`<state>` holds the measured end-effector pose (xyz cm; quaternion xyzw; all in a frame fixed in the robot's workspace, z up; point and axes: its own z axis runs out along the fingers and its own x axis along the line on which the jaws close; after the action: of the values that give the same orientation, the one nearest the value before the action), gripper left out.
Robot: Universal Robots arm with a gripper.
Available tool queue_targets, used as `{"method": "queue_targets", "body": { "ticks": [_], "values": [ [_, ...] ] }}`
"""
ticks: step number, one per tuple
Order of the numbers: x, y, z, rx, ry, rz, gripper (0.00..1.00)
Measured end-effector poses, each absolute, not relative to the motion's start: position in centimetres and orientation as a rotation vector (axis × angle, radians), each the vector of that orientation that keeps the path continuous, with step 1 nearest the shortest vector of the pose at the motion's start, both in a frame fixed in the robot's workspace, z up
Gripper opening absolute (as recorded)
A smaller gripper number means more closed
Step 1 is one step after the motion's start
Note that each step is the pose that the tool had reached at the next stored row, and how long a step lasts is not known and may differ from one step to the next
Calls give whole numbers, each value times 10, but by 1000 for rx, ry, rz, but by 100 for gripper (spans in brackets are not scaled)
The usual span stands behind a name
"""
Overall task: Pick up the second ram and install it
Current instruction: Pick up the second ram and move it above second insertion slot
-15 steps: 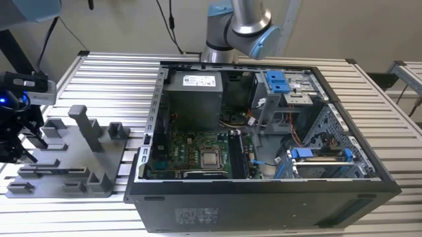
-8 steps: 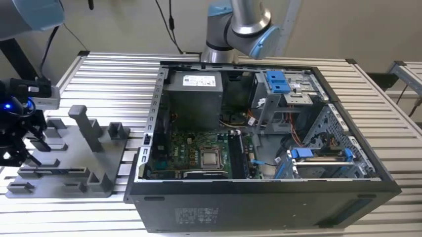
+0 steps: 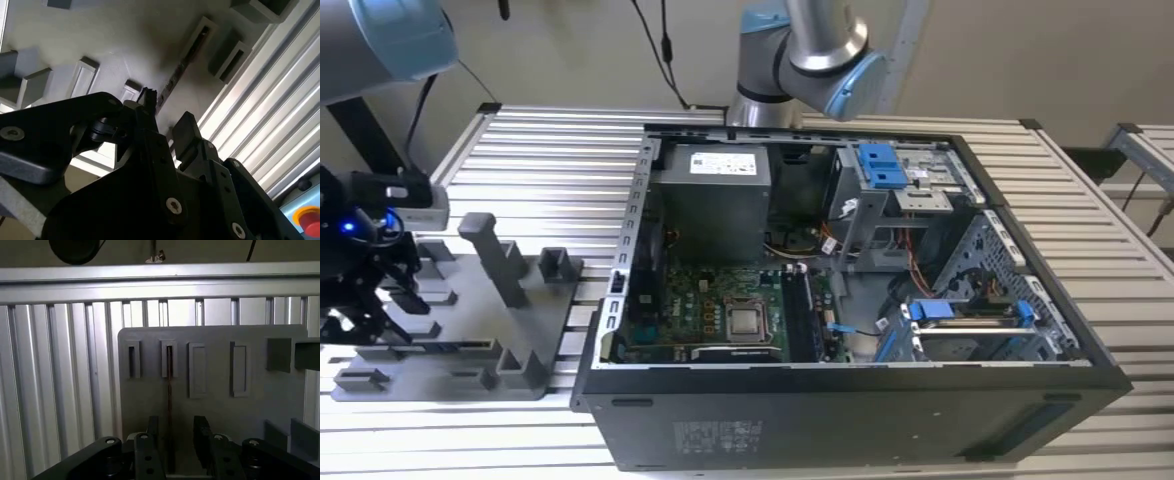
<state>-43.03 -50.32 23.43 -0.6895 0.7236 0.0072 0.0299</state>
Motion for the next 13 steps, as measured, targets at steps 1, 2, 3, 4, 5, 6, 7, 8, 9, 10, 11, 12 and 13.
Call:
{"method": "queue_targets", "body": {
  "ticks": [1,2,3,4,5,6,7,8,9,10,11,12,13],
  "values": [
    [-430,-503,233,-2132,2224,21,42],
    [-430,-503,231,-2137,2218,20,42],
    [-430,-503,229,-2143,2211,19,42],
    [-430,-503,227,-2150,2204,19,42],
    [-430,-502,225,-2155,2198,18,42],
    [-430,-502,223,-2157,2196,17,42],
    [-430,-502,222,-2157,2195,17,42],
    [-430,-501,220,-2157,2194,16,42],
    [-430,-501,218,-2157,2194,16,42],
    [-430,-500,216,-2157,2194,15,42],
    [-430,-500,214,-2158,2195,14,42],
    [-431,-500,213,-2159,2196,12,42],
    [-431,-500,211,-2159,2196,12,42]
  ]
}}
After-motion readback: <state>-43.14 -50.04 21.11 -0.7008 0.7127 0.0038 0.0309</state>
